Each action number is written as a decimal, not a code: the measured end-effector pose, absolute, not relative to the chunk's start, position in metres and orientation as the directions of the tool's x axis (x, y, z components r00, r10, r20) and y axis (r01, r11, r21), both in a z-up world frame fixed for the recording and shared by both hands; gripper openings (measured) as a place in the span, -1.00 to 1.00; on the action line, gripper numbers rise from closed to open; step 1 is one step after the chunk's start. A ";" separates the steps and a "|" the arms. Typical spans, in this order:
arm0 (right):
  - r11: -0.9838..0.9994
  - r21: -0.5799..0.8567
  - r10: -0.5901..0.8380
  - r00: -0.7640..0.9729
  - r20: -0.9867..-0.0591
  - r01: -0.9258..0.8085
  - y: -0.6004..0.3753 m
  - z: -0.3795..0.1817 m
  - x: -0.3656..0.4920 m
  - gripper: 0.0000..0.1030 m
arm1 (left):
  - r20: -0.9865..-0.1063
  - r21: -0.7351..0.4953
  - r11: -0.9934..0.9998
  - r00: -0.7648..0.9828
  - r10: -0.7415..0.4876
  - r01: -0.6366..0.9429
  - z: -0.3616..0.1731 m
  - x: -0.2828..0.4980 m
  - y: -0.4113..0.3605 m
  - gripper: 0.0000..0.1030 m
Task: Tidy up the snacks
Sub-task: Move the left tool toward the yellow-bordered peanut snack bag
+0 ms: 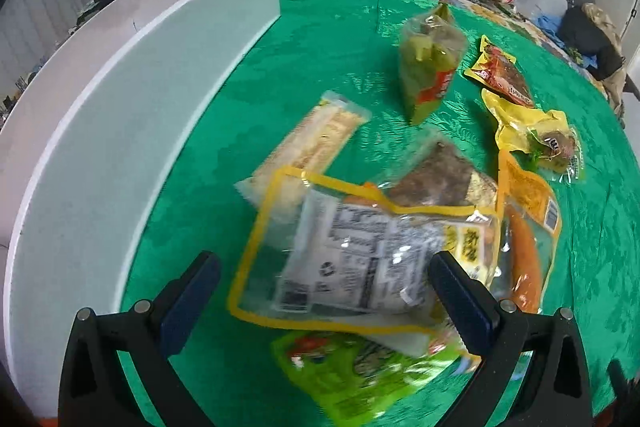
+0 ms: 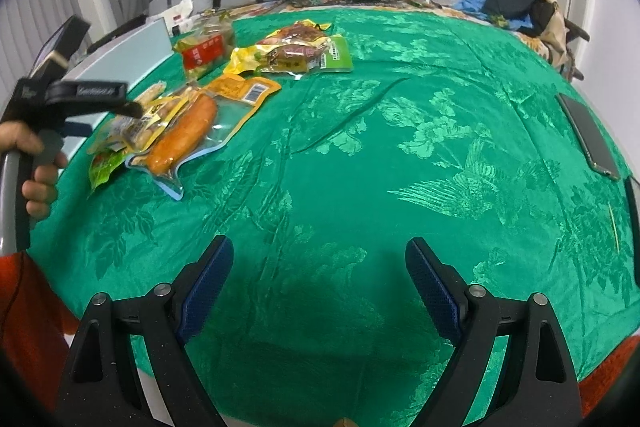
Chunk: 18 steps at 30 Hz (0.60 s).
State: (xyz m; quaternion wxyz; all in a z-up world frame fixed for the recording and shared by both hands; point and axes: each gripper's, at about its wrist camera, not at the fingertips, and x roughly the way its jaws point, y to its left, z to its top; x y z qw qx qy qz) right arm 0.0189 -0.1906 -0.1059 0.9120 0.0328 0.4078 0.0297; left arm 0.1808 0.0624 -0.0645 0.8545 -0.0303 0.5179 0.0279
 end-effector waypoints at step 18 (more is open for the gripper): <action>0.993 0.115 0.086 0.675 -0.733 -0.002 -0.201 -0.103 0.018 0.76 | -0.894 -0.068 0.997 0.442 -0.077 0.035 -0.067 0.137 0.077 0.99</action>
